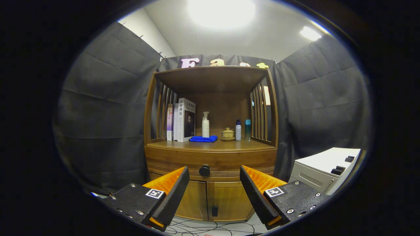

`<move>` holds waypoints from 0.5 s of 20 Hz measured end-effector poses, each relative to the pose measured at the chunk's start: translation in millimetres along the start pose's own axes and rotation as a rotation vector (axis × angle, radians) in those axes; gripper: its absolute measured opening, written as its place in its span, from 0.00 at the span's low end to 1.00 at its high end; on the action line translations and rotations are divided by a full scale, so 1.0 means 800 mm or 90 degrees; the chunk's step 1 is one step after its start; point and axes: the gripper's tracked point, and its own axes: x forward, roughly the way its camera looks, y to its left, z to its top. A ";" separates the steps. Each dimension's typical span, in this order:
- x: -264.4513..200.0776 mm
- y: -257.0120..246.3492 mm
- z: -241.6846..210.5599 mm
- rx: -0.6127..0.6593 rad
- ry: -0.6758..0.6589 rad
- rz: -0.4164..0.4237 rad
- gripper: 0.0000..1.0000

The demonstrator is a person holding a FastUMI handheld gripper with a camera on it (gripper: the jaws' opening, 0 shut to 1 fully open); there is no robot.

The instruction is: Pull open the drawer, take out the items inside it, and place them on the countertop above the cabinet.

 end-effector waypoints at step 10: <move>0.018 0.000 -0.003 0.021 0.007 -0.004 0.96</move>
